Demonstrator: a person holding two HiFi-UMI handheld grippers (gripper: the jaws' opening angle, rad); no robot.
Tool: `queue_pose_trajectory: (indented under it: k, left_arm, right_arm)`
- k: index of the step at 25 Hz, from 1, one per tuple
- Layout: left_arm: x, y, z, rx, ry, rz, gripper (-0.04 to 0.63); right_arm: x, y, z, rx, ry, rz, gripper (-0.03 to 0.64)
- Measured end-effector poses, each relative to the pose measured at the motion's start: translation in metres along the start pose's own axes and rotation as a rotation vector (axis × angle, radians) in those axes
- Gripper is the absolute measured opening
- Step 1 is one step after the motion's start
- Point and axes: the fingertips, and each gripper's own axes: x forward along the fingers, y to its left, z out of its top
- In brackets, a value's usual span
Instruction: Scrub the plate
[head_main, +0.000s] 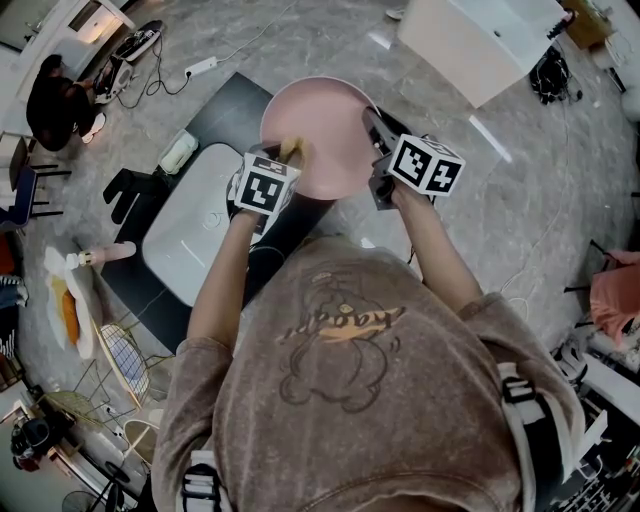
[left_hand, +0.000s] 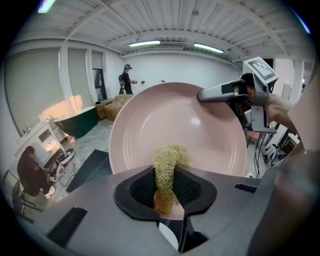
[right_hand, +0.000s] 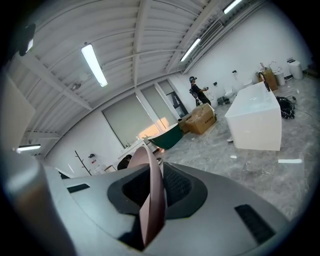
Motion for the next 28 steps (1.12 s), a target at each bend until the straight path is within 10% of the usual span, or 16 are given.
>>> queue_pose_trajectory:
  k: [12, 28]
  left_arm:
    - [0.008, -0.058, 0.006, -0.037, -0.039, -0.114, 0.078]
    - [-0.006, -0.030, 0.056, -0.003, -0.131, -0.085, 0.080]
  right_arm:
    - [0.008, 0.016, -0.010, -0.017, 0.022, 0.022, 0.058]
    - [0.007, 0.046, -0.045, -0.031, 0.108, 0.102, 0.058]
